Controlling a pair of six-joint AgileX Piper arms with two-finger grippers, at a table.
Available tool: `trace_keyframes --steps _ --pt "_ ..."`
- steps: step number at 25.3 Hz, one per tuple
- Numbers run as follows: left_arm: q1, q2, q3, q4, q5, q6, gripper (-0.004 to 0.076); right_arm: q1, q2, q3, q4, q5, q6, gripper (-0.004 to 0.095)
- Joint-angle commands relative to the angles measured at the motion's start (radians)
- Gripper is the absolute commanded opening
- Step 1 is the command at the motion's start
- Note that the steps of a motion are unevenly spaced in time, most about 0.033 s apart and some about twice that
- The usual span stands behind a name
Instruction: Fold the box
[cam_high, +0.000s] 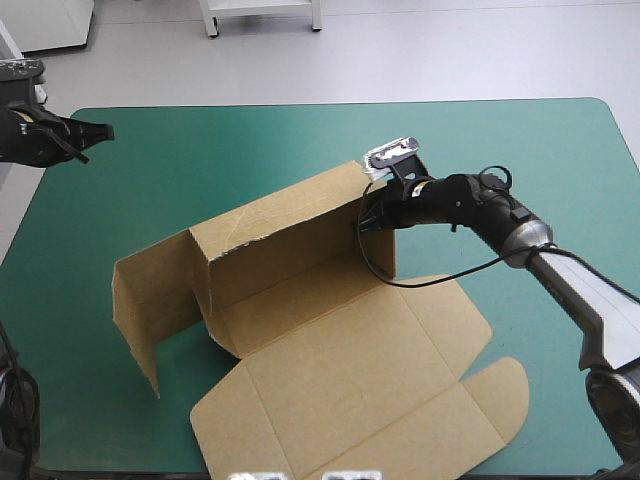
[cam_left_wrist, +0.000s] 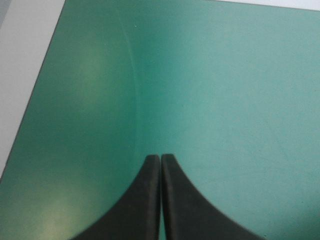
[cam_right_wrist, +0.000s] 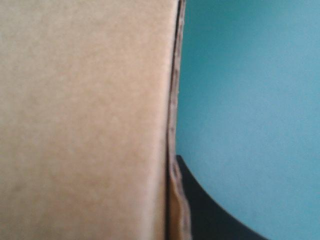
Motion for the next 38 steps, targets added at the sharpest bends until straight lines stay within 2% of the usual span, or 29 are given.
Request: trace_keyframes --steps 1,6,13,22,23,25,29,31,36,38 --pt "0.002 0.008 -0.024 -0.053 -0.073 0.041 -0.0008 -0.058 -0.083 -0.085 -0.019 0.137 0.089 0.0001" --pt "0.002 0.055 -0.024 -0.065 -0.088 0.077 -0.0008 -0.116 -0.088 -0.255 -0.060 0.414 0.184 0.0001" --pt "0.002 0.092 -0.024 -0.107 -0.083 0.125 -0.0008 -0.117 0.008 -0.473 -0.096 0.654 0.253 0.0001" --pt "0.002 0.100 -0.022 -0.121 -0.085 0.134 -0.0008 -0.117 0.215 -0.512 -0.106 0.665 0.266 0.0001" --pt "0.002 0.100 -0.022 -0.123 -0.080 0.134 -0.0008 -0.117 0.249 -0.512 -0.106 0.638 0.178 0.0000" --pt "0.002 0.100 -0.022 -0.123 -0.073 0.134 -0.0008 -0.117 0.285 -0.512 -0.106 0.582 0.109 0.0000" --pt "0.002 0.100 -0.022 -0.131 -0.061 0.134 -0.0008 -0.117 0.300 -0.512 -0.102 0.519 0.088 0.0013" --pt "0.002 0.100 -0.022 -0.138 -0.050 0.137 -0.0008 -0.117 0.300 -0.522 -0.104 0.509 0.088 0.0097" --pt "0.002 0.100 -0.022 -0.159 -0.045 0.152 -0.0008 -0.117 0.300 -0.532 -0.106 0.494 0.097 0.0530" --pt "0.002 0.100 -0.022 -0.159 -0.045 0.152 -0.0008 -0.117 0.300 -0.537 -0.117 0.494 0.101 0.0638"
